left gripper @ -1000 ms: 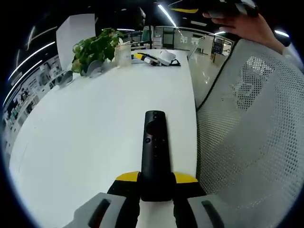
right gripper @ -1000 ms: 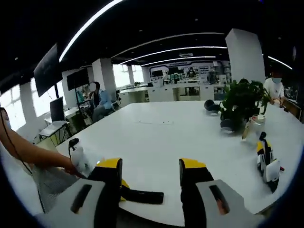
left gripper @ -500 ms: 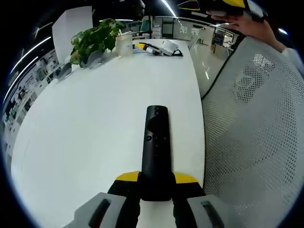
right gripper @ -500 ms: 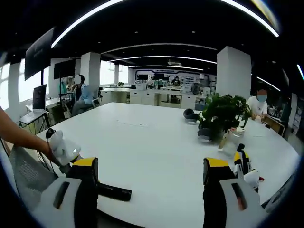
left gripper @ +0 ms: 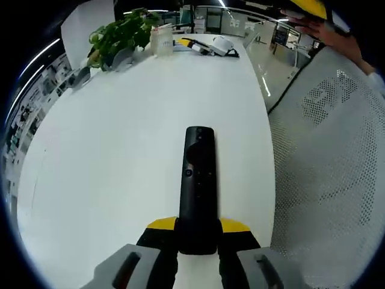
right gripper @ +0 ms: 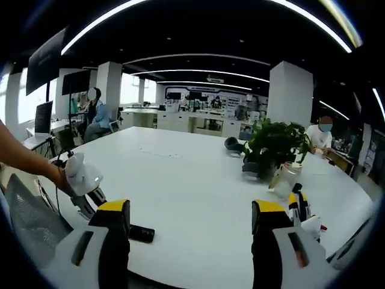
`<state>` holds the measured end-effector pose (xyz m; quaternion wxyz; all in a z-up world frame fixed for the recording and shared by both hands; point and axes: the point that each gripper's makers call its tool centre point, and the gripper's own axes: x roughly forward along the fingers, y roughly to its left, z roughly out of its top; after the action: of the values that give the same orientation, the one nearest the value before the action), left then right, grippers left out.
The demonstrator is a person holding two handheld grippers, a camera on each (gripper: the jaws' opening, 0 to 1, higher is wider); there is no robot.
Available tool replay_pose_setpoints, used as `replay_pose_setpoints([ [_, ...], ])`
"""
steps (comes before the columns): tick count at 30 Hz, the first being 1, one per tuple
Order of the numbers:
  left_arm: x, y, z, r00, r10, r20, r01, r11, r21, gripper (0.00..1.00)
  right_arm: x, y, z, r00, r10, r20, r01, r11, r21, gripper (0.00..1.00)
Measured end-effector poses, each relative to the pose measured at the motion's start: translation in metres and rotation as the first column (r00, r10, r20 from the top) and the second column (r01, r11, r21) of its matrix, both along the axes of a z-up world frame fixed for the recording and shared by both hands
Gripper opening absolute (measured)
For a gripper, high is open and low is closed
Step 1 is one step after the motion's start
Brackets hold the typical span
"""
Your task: Press the specified remote control buttons in sequence, fully releasing each button before pressing the next.
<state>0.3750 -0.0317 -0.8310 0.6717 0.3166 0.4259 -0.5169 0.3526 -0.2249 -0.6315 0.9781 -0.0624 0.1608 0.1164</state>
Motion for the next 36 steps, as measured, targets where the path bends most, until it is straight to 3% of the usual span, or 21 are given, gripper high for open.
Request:
replay_pose_setpoints([
  [15, 0.048, 0.023, 0.000, 1.000, 0.002, 0.030, -0.005, 0.993, 0.117, 0.24, 0.001, -0.004, -0.006, 0.999, -0.015, -0.029, 0.015, 1.000, -0.018, 0.82],
  [36, 0.108, 0.028, 0.000, 0.999, -0.023, 0.024, 0.018, 0.981, 0.191, 0.24, 0.002, -0.007, -0.015, 0.997, -0.030, -0.068, 0.027, 0.998, -0.058, 0.81],
])
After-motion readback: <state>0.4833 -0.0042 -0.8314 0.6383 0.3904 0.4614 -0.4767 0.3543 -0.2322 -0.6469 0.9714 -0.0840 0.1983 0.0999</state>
